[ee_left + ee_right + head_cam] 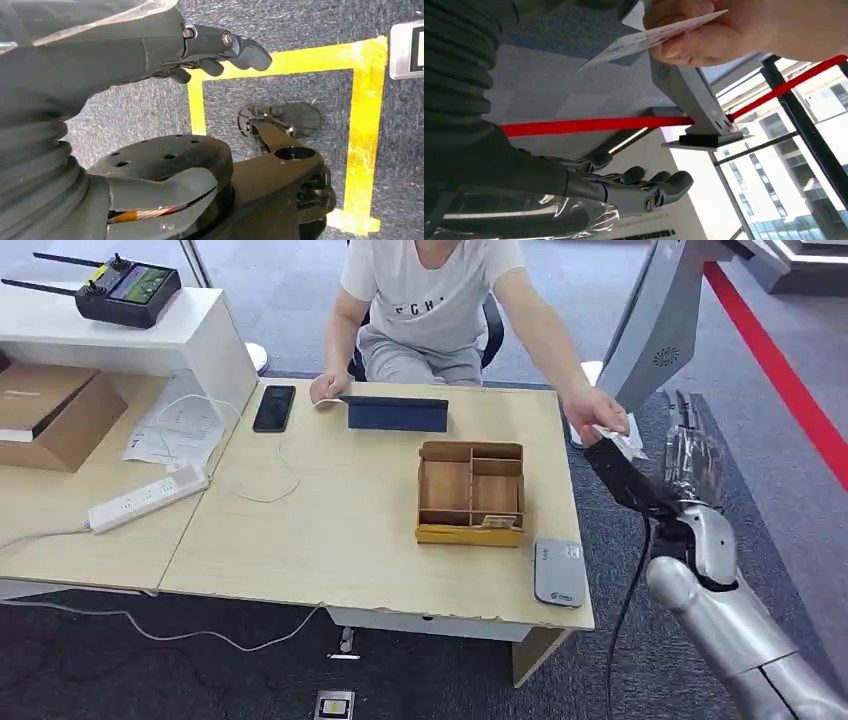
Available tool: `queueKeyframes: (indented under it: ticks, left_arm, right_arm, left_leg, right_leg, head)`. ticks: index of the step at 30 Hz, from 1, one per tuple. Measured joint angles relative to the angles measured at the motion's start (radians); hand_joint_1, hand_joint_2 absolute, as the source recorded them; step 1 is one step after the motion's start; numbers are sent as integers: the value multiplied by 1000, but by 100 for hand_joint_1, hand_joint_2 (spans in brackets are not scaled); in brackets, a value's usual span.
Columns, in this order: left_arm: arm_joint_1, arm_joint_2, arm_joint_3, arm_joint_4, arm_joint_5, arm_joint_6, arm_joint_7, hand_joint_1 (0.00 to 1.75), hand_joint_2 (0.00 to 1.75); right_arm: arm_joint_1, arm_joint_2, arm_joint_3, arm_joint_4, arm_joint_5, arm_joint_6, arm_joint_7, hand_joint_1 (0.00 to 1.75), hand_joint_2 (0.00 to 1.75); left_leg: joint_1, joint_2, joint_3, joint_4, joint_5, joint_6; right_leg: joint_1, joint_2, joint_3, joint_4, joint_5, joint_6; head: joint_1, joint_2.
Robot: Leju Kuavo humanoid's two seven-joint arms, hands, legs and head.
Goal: Pass the card to the sensor for recognition and then transmit it.
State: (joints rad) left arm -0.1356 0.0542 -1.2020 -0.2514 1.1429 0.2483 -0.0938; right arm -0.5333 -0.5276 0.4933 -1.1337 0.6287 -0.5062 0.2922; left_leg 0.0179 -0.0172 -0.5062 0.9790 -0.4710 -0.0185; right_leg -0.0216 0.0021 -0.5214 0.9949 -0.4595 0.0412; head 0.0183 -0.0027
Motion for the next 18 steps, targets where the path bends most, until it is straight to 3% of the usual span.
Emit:
queueKeyframes:
  ticks: [1,2,11,12,13,18]
  left_arm:
    - [-2,0,0,0,0,-1,1,0,175]
    - [-3,0,0,0,0,-4,3,0,0]
    - [-9,-1,-2,0,0,-9,11,0,0]
    - [-10,-1,-2,0,0,-9,11,0,0]
    - [-11,-1,-2,0,0,-9,11,0,0]
    - [-12,-1,-2,0,0,-9,11,0,0]
  right_arm:
    - [-4,0,5,8,0,-4,0,0,175]
    - [-8,0,8,18,-1,-8,-2,0,175]
    - [-32,3,47,81,-25,-26,4,0,175]
    - [-34,3,51,87,-31,-26,5,65,175]
    - [-36,3,56,93,-36,-26,6,175,175]
    - [-37,-7,80,112,-36,-27,28,175,175]
  left_leg:
    - [0,0,0,0,0,0]
    - [0,0,0,0,0,0]
    - [0,0,0,0,0,0]
    - [0,0,0,0,0,0]
    - [0,0,0,0,0,0]
    - [0,0,0,0,0,0]
  right_leg:
    - [0,0,0,0,0,0]
    - [0,0,0,0,0,0]
    - [0,0,0,0,0,0]
    - [0,0,0,0,0,0]
    - [0,0,0,0,0,0]
    - [0,0,0,0,0,0]
  head:
    - [0,0]
    - [0,0]
    - [0,0]
    - [0,0]
    - [0,0]
    - [0,0]
